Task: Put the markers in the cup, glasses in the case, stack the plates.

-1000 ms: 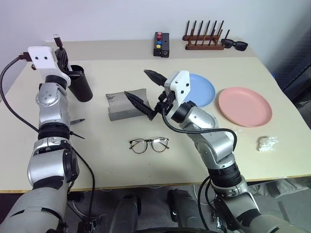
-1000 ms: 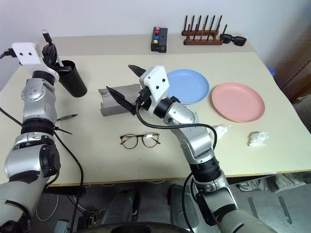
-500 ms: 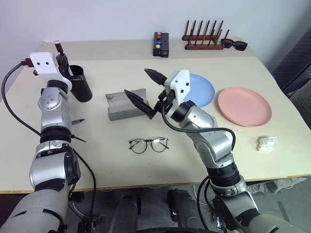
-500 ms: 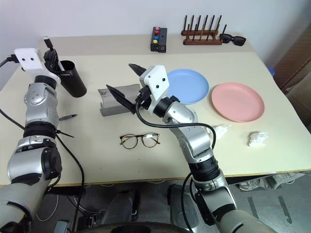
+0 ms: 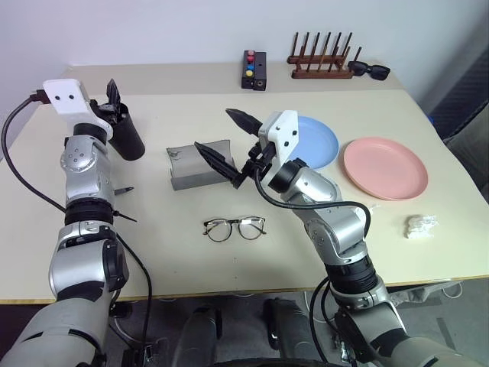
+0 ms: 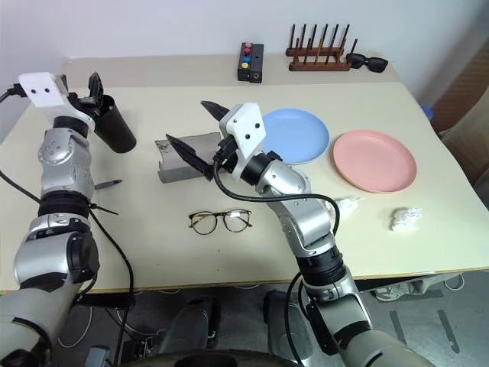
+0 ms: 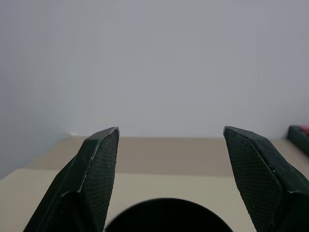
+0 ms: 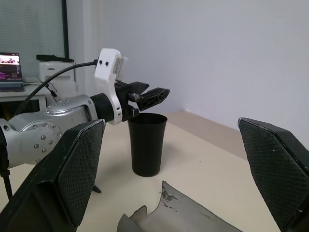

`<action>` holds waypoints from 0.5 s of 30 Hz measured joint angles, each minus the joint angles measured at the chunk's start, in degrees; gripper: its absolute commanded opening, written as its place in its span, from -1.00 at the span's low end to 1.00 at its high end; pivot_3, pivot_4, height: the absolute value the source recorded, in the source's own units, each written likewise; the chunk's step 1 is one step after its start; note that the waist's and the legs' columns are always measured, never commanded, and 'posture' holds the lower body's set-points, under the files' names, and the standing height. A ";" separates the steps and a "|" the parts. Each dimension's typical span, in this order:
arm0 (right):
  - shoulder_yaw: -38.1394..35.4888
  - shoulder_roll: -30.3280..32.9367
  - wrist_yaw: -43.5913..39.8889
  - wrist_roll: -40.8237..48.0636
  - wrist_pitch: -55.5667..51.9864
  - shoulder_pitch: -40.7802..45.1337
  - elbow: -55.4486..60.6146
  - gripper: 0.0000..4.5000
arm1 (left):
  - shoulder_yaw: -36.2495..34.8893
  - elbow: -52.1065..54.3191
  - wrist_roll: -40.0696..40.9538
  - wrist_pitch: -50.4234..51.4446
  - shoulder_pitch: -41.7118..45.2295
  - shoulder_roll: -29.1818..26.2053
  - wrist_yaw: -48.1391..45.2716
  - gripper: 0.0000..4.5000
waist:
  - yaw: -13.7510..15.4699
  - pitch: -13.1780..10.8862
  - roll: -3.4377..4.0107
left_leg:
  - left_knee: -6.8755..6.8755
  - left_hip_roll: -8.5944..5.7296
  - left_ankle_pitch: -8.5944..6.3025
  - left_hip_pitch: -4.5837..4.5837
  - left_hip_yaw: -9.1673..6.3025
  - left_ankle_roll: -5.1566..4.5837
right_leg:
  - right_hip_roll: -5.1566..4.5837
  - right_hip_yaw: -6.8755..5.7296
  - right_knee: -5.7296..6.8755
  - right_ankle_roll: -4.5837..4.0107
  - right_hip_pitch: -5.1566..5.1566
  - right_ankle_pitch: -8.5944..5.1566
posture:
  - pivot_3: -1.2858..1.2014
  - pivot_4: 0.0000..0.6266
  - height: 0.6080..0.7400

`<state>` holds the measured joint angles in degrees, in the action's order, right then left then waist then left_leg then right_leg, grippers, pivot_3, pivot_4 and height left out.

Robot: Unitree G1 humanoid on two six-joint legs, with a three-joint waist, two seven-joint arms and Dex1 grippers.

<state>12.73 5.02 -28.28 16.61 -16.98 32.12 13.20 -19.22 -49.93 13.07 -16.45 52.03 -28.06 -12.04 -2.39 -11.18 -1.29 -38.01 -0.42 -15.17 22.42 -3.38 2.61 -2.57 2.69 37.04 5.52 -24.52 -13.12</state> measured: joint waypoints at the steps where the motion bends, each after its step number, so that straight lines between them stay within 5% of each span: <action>1: 0.00 -0.01 -0.02 0.00 -0.01 0.00 0.00 1.00 | 0.00 1.01 0.19 0.31 -0.15 -0.02 -0.80 0.55 | -0.02 0.00 0.00 | 0.00 0.00 0.00 0.00 0.00 0.00 | 0.00 0.00 0.00 0.00 0.00 0.00 | 0.03 -0.52 0.92; 6: -0.05 0.01 -0.17 0.02 -0.07 0.00 0.09 1.00 | 0.39 9.60 4.57 6.89 -2.89 -3.64 -11.91 0.55 | -0.52 -0.01 0.01 | 0.08 0.03 0.00 0.00 0.03 0.00 | 0.02 0.01 -0.02 -0.01 -0.03 -0.01 | 0.03 -0.52 0.92; 8: -0.25 0.20 -0.29 0.11 -0.14 0.00 0.16 1.00 | 0.64 15.79 7.58 12.53 -5.58 -7.12 -19.71 0.93 | -0.71 -0.01 0.02 | 0.13 0.06 0.00 -0.01 0.01 0.00 | 0.04 0.01 -0.02 -0.03 -0.05 -0.02 | 0.03 -0.52 0.92; 12: -0.62 1.07 -0.96 0.55 -0.27 -0.29 0.50 1.00 | 5.34 28.78 11.74 31.50 -14.29 -20.19 -36.20 0.99 | -1.59 -0.04 0.06 | 0.21 0.09 0.00 -0.03 0.01 0.00 | 0.06 0.04 -0.05 -0.05 -0.06 -0.04 | 0.03 -0.52 0.92; 15: -0.84 1.30 -1.43 0.66 -0.31 -0.42 0.62 1.00 | 11.26 32.05 7.80 36.16 -19.80 -28.20 -42.74 0.99 | -1.62 -0.05 0.08 | 0.26 0.12 0.00 -0.07 0.05 0.00 | 0.09 0.05 -0.05 -0.20 -0.06 -0.14 | 0.03 -0.52 0.92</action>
<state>11.89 6.32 -29.71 17.27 -17.29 31.70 13.82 -7.95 -17.88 20.87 19.71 32.23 -56.26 -54.78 -4.01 -11.23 -1.21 -37.75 -0.29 -15.17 22.35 -3.33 2.61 -2.47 2.74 37.00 5.33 -24.59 -13.26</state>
